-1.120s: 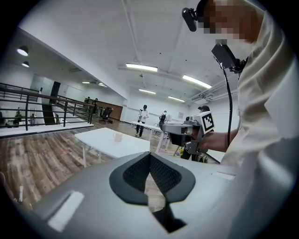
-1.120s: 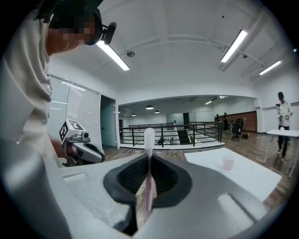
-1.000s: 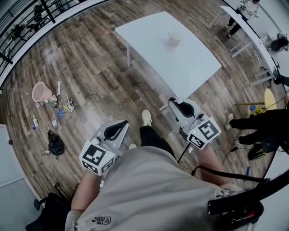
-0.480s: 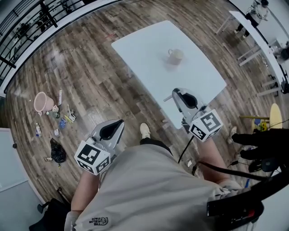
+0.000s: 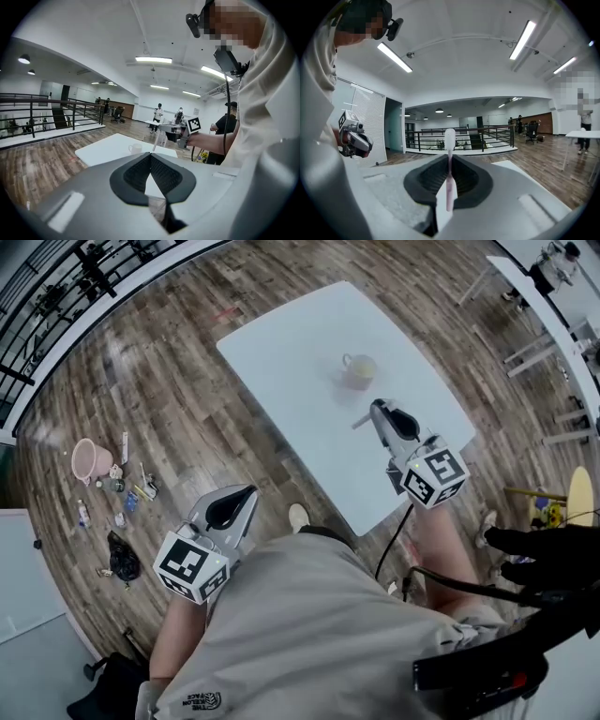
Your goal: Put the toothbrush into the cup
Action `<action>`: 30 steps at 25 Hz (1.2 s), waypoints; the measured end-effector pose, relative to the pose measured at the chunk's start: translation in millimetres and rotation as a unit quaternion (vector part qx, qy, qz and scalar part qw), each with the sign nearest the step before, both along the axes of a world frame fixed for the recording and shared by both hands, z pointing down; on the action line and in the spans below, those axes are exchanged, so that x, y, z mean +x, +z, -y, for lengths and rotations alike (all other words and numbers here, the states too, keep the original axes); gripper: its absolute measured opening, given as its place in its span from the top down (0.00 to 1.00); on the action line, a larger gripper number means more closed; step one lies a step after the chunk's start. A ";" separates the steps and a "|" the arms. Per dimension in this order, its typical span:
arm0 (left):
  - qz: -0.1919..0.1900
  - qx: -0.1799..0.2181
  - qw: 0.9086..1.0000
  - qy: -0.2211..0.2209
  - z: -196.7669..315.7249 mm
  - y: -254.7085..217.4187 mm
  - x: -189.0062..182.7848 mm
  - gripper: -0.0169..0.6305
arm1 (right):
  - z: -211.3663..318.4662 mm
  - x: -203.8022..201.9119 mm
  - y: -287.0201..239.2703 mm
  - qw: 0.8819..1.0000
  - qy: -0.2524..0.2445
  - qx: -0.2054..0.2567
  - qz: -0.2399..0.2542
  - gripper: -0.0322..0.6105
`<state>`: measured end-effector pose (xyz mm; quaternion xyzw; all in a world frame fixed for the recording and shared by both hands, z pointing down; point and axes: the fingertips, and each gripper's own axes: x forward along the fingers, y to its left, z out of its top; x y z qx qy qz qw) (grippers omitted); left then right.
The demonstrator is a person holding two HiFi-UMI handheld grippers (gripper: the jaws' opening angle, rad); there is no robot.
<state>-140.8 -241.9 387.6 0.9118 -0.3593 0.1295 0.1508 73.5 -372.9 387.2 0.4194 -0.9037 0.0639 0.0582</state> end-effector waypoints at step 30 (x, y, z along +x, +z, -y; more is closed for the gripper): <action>0.039 -0.045 0.996 -0.061 62.7 16.4 3.1 0.97 | 195.5 92.6 95.3 0.993 0.075 -0.072 0.047 0.92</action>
